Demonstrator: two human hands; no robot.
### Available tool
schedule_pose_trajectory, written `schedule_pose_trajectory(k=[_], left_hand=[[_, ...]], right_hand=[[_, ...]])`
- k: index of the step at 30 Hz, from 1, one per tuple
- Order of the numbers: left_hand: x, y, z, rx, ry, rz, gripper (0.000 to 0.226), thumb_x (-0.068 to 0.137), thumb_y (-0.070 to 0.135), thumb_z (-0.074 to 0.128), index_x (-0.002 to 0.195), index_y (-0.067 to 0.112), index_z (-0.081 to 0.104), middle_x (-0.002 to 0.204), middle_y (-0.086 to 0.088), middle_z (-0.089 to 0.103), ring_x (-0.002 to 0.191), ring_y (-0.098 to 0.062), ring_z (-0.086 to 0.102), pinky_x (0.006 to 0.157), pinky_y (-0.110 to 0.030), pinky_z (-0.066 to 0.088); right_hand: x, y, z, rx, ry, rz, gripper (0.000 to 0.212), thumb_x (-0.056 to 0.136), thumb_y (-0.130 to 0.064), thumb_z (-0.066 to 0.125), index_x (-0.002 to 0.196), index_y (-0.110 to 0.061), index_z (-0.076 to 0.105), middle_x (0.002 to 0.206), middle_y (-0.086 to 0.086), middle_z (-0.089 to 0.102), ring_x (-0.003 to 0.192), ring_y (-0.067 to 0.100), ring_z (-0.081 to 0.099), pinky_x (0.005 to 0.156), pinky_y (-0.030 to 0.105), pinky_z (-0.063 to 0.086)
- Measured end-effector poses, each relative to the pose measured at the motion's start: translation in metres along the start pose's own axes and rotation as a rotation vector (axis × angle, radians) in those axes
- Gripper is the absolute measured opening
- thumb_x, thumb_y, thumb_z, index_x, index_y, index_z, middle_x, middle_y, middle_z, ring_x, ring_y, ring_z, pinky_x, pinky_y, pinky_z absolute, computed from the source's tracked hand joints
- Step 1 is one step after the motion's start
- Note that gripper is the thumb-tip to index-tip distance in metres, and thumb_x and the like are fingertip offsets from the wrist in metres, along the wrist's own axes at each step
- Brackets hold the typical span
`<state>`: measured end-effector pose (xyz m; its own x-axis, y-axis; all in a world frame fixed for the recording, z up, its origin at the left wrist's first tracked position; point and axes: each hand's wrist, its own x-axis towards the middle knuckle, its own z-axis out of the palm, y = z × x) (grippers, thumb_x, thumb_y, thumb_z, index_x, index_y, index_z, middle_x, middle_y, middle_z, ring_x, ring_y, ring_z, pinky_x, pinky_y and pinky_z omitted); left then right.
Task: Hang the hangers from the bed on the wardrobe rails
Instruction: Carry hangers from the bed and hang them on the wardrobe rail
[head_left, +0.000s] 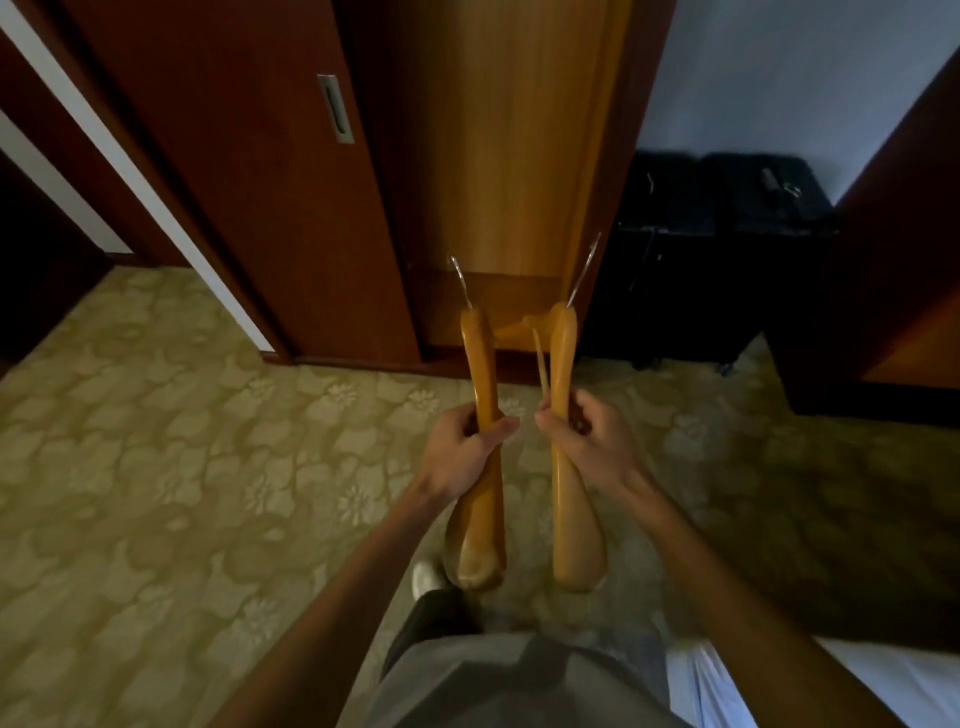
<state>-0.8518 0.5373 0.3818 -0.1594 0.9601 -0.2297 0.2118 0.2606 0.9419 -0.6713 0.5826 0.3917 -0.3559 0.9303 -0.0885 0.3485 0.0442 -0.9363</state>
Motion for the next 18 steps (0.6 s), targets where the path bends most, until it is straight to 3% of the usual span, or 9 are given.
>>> schedule_pose_trajectory(k=[4, 8, 11, 14, 16, 18], left_hand=[[0.080, 0.009, -0.035, 0.046, -0.002, 0.046, 0.029, 0.093, 0.034, 0.069, 0.070, 0.020, 0.058, 0.056, 0.011, 0.050, 0.050, -0.007, 0.046, 0.053, -0.023, 0.039], [0.168, 0.018, -0.076, 0.041, 0.002, 0.058, 0.019, 0.092, 0.034, 0.069, 0.076, 0.025, 0.069, 0.060, 0.015, 0.060, 0.055, -0.003, 0.055, 0.055, -0.017, 0.042], [0.242, 0.028, -0.111, 0.035, -0.017, 0.070, 0.014, 0.092, 0.036, 0.069, 0.089, 0.024, 0.077, 0.074, 0.012, 0.071, 0.069, -0.005, 0.067, 0.065, -0.024, 0.050], [0.307, 0.043, -0.146, 0.042, -0.041, 0.058, 0.018, 0.091, 0.039, 0.070, 0.083, 0.023, 0.074, 0.066, 0.016, 0.066, 0.063, -0.001, 0.062, 0.064, -0.024, 0.045], [0.350, 0.051, -0.167, 0.069, -0.073, 0.069, 0.027, 0.088, 0.045, 0.070, 0.082, 0.018, 0.073, 0.066, 0.011, 0.064, 0.062, -0.007, 0.061, 0.064, -0.030, 0.047], [0.386, 0.060, -0.185, 0.085, -0.086, 0.081, 0.040, 0.084, 0.052, 0.069, 0.088, 0.012, 0.073, 0.077, -0.007, 0.070, 0.071, -0.026, 0.067, 0.071, -0.048, 0.055]], right_hand=[[0.092, -0.013, 0.015, -0.008, 0.020, -0.002, 0.010, 0.092, -0.034, 0.069, 0.100, -0.029, 0.066, 0.092, 0.001, 0.069, 0.079, 0.011, 0.066, 0.062, 0.012, 0.052], [0.187, -0.023, 0.035, -0.008, 0.010, 0.004, 0.008, 0.091, -0.033, 0.070, 0.097, -0.030, 0.065, 0.089, 0.001, 0.070, 0.076, 0.006, 0.067, 0.063, 0.013, 0.054], [0.264, -0.034, 0.045, -0.038, -0.027, 0.005, 0.012, 0.091, -0.030, 0.070, 0.100, -0.023, 0.067, 0.087, -0.001, 0.070, 0.078, 0.006, 0.067, 0.066, 0.018, 0.053], [0.331, -0.050, 0.051, -0.050, -0.039, 0.038, 0.014, 0.092, -0.031, 0.069, 0.102, -0.022, 0.067, 0.095, -0.001, 0.071, 0.087, 0.008, 0.068, 0.075, 0.023, 0.055], [0.374, -0.060, 0.055, -0.061, -0.039, 0.053, 0.013, 0.093, -0.031, 0.068, 0.104, -0.025, 0.066, 0.098, -0.003, 0.070, 0.091, 0.007, 0.067, 0.074, 0.020, 0.053], [0.409, -0.069, 0.057, -0.069, -0.025, 0.052, 0.013, 0.093, -0.030, 0.068, 0.105, -0.025, 0.066, 0.100, -0.003, 0.070, 0.090, 0.005, 0.067, 0.071, 0.016, 0.050]])
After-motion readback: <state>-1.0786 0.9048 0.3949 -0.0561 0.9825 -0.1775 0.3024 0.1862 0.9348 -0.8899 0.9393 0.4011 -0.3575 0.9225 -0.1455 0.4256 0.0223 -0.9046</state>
